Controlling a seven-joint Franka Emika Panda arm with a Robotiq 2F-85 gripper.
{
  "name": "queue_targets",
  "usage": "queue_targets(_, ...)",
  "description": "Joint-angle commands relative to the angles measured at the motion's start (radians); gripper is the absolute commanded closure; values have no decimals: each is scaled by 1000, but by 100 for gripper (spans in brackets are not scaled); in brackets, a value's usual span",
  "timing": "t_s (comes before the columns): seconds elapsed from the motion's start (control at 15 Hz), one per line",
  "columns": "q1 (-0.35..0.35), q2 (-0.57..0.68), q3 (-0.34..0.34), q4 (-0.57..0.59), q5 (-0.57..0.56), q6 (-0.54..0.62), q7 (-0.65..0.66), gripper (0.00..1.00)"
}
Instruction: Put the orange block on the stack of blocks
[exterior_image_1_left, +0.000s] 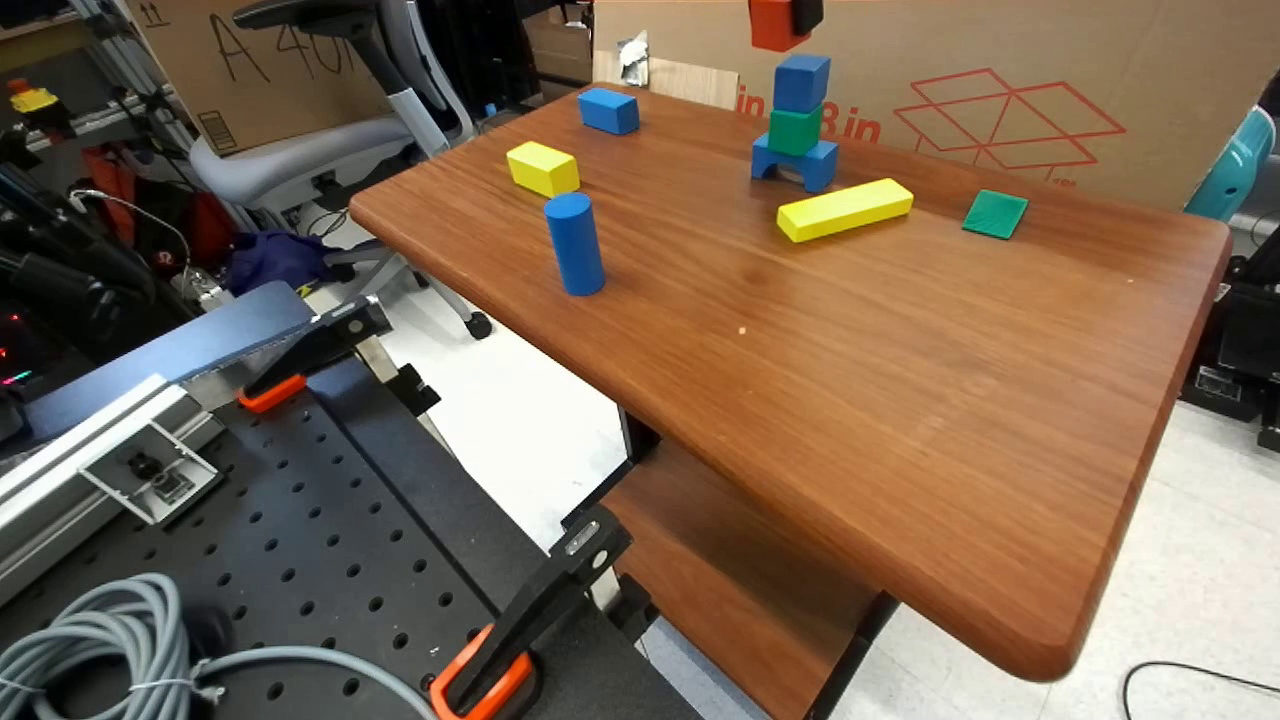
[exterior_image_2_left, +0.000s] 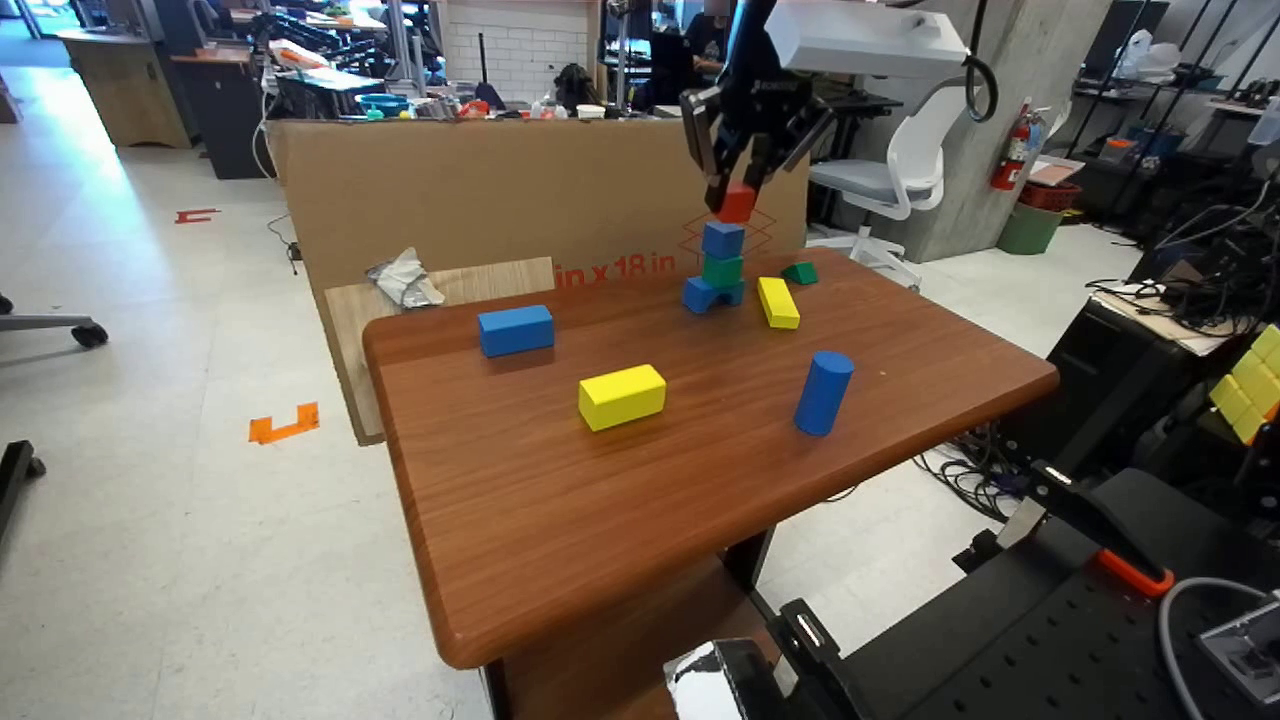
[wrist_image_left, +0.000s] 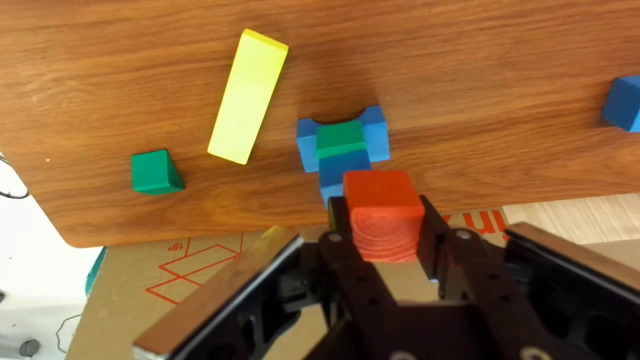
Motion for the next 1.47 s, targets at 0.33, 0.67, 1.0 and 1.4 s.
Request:
queue_targets(0.33,-85,27,94,11,112,35,-152,92)
queue_targets(0.67,-94,28,88,34,105,36,-178,92)
queue_targets(1.0,-109,46,88,53,106,29,-195,92)
queue_targets(1.4,-113,82,92,62,106,32,-206,92)
